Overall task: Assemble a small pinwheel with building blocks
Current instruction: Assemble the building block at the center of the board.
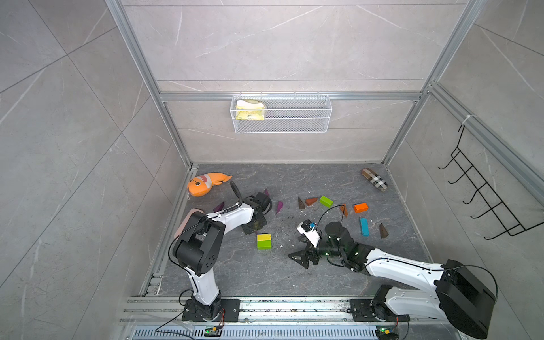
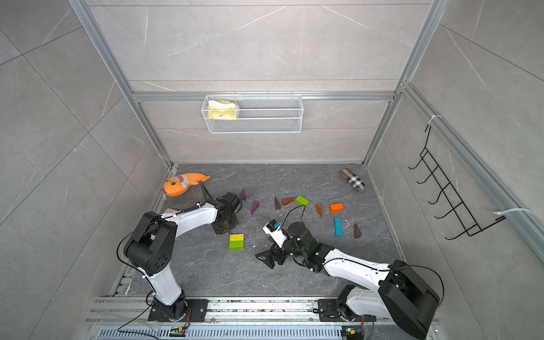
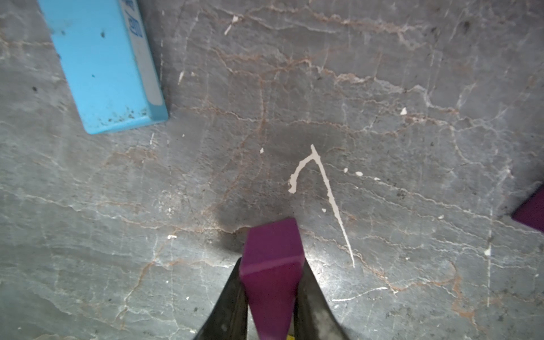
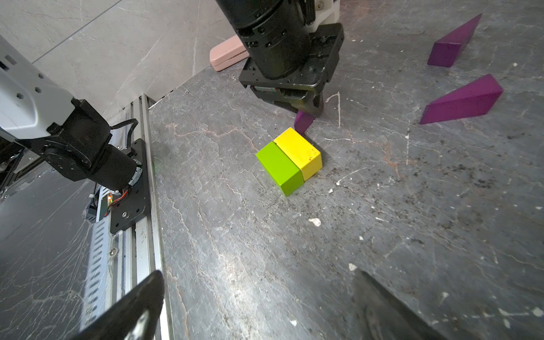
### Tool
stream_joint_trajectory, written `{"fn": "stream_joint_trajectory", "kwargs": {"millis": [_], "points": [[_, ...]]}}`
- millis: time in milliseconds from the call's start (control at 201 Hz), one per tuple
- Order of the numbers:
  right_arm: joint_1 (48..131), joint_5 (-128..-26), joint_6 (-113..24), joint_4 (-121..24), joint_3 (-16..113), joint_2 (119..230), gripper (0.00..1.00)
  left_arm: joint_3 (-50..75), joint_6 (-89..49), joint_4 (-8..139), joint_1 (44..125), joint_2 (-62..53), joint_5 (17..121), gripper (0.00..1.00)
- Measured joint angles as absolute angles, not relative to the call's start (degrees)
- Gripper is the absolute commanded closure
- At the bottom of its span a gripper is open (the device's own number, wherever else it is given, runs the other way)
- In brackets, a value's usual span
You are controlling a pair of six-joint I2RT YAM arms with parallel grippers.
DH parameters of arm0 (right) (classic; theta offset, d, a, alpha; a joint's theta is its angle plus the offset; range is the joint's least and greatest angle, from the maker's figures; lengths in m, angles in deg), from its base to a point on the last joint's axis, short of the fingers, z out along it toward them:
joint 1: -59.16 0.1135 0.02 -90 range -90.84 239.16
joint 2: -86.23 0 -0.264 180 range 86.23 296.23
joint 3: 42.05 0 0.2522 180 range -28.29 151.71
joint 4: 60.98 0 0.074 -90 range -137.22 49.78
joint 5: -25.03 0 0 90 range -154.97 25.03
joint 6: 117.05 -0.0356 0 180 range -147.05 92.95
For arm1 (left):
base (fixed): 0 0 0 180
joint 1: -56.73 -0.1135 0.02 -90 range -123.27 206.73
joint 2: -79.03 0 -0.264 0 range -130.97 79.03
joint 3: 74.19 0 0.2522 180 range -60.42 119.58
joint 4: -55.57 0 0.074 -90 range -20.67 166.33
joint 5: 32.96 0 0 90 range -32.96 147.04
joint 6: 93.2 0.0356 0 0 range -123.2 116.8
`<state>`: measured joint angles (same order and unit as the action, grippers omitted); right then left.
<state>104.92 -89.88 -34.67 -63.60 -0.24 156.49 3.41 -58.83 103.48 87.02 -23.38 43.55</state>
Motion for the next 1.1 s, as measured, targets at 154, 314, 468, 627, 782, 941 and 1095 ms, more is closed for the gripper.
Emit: {"fn": "stream_joint_trajectory", "kwargs": {"millis": [154, 314, 468, 627, 782, 941, 1095], "points": [[104.9, -89.9, -34.5, -63.6, -0.2, 156.5, 0.00, 3.4, -58.4, 103.5, 87.0, -23.4, 43.6, 0.72], [104.9, -89.9, -34.3, -63.6, -0.2, 156.5, 0.00, 3.4, -57.9, 103.5, 87.0, -23.4, 43.6, 0.65], [104.9, -89.9, -33.8, -63.6, -0.2, 156.5, 0.00, 3.4, -57.7, 103.5, 87.0, -23.4, 43.5, 0.62], [104.9, -89.9, -33.6, -63.6, -0.2, 156.5, 0.00, 3.4, -57.6, 103.6, 87.0, -23.4, 43.5, 0.58], [104.9, -89.9, -33.6, -63.6, -0.2, 156.5, 0.00, 3.4, -57.1, 103.9, 87.0, -23.4, 43.4, 0.57], [104.9, -89.9, -33.6, -63.6, -0.2, 156.6, 0.00, 3.4, -56.7, 104.4, 87.0, -22.7, 43.2, 0.56], [104.9, -89.8, -33.4, -63.5, -0.2, 156.6, 0.00, 3.4, -55.9, 105.1, 87.5, -19.9, 42.8, 0.54]]}}
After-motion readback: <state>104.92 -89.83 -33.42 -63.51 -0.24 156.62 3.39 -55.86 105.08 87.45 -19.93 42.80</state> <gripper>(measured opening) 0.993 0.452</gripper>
